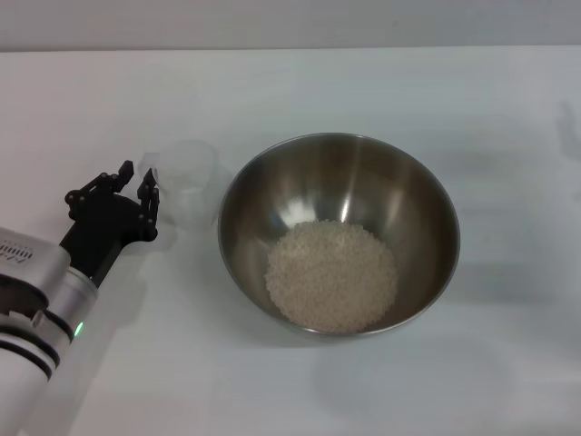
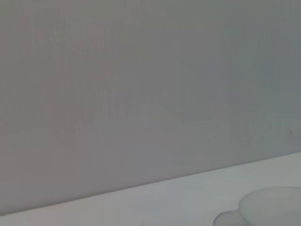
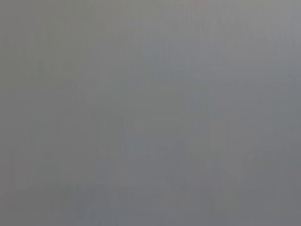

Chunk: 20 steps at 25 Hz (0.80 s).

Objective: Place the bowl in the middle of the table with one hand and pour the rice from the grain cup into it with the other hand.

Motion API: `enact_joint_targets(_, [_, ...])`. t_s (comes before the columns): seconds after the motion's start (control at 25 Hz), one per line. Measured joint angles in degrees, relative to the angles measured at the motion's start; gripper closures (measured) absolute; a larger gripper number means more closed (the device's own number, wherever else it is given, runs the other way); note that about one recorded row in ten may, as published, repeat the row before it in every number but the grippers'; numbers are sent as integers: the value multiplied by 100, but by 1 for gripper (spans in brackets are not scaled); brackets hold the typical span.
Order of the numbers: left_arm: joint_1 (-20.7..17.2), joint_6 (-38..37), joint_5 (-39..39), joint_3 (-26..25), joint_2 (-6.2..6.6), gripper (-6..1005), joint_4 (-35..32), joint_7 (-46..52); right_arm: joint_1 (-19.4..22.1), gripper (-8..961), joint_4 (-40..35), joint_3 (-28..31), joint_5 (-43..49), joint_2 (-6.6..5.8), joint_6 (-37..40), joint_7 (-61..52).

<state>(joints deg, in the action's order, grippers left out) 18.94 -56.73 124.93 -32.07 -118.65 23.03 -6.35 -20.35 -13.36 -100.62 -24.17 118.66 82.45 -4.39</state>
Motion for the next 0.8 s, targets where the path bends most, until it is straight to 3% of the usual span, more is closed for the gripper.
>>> enact_joint_targets(0.24, [-191, -119, 5, 25, 6, 714, 14, 14, -56, 406, 49, 0, 2, -9, -40, -1])
enact_joint_targets(0.52, [-344, -151, 5, 11, 8, 679, -11, 16, -63, 403, 92, -23, 6, -8, -47, -1])
enact_joint_targets(0.8, [-847, -1443, -36, -5, -8, 651, -23, 20, -50, 400, 211, -294, 278, 28, -97, -441])
